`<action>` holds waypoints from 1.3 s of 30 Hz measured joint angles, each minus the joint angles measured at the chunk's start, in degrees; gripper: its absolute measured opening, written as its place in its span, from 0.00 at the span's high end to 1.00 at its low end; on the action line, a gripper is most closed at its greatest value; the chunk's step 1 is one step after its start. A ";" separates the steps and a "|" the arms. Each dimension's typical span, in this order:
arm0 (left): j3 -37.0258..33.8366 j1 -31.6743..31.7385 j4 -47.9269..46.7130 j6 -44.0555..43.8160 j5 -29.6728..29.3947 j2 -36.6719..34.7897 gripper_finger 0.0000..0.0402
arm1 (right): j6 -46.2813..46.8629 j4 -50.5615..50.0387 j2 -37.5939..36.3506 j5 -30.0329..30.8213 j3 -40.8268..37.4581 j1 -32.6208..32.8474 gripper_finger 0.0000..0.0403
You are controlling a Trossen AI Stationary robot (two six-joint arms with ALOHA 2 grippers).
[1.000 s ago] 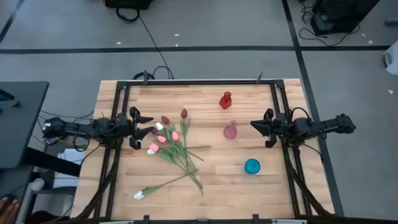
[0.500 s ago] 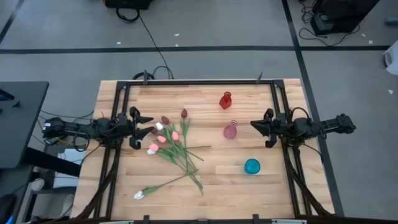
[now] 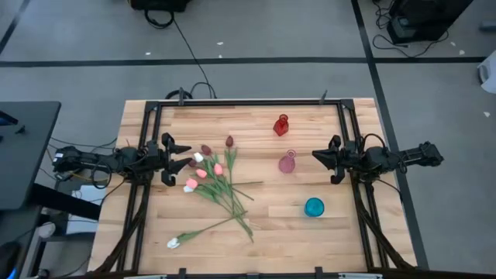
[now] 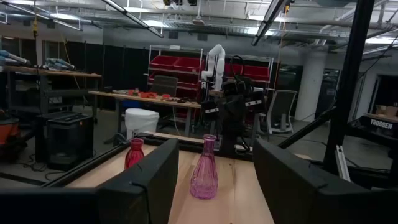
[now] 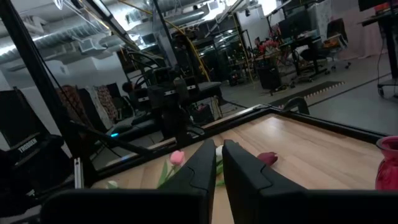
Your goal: Sort flowers into vase by color
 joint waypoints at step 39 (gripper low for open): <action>0.00 -0.07 19.45 -1.69 0.05 0.16 0.47 | 1.40 16.77 0.00 11.11 0.00 -0.07 0.90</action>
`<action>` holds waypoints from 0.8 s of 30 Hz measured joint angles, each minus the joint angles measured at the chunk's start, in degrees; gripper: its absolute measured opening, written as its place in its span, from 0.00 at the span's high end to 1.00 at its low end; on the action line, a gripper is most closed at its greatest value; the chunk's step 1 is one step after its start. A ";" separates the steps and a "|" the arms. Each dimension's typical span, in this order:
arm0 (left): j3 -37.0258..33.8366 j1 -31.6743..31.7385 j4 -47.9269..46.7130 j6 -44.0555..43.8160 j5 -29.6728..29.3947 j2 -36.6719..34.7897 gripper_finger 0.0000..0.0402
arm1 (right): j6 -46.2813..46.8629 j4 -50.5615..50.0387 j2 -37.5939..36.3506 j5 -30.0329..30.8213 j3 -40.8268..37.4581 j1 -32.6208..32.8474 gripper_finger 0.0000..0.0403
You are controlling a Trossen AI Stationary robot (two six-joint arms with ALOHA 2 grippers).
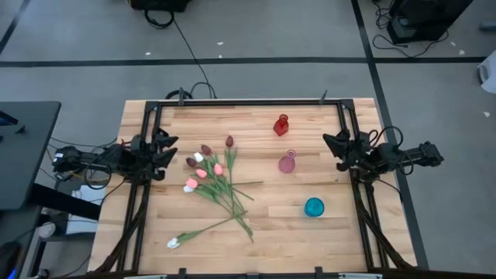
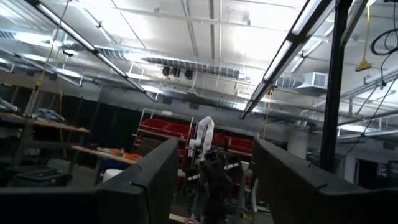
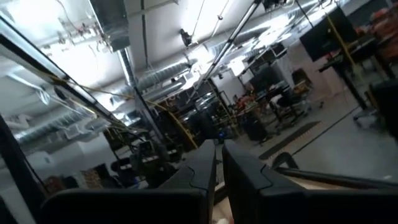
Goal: Sort flowers into vase by color
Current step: Put the center white tulip into the pink vase
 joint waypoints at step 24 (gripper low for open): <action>0.02 -0.02 -1.59 -3.35 7.05 0.40 0.47 | -4.52 -11.94 10.91 1.85 10.18 -5.02 0.90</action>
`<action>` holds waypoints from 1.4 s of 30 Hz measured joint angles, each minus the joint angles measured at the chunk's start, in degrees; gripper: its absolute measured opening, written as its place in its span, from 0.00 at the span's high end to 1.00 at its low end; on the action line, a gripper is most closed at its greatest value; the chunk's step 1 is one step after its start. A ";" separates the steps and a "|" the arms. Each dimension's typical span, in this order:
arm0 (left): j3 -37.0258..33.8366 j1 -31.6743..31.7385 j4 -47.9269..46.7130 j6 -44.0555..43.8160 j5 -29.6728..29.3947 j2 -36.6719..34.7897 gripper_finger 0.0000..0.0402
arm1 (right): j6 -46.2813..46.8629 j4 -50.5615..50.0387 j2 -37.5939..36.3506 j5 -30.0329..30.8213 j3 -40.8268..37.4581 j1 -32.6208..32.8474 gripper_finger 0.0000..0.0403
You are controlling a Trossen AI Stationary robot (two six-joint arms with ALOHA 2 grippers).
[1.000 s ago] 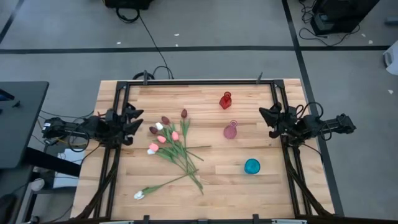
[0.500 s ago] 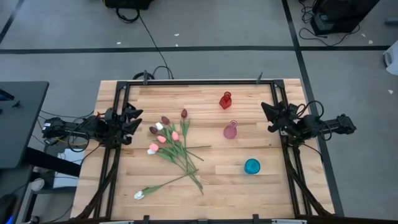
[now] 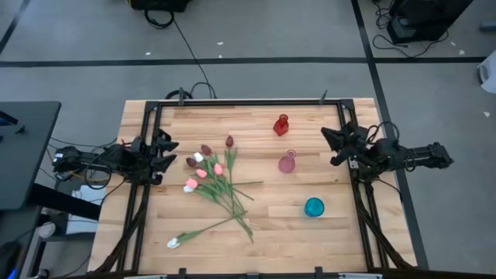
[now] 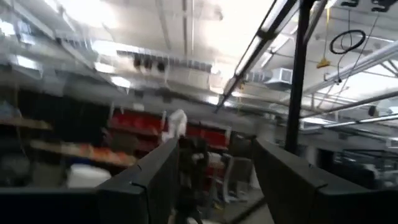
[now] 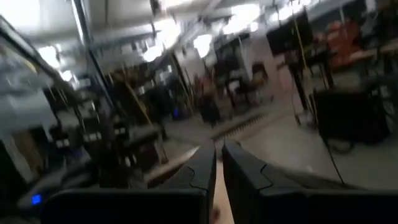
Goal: Sort flowers into vase by color
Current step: Put the center white tulip into the pink vase
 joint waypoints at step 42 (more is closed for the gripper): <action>7.91 -0.09 -28.44 -12.54 4.33 9.06 0.47 | 8.78 -23.11 96.73 -33.03 64.35 2.99 0.65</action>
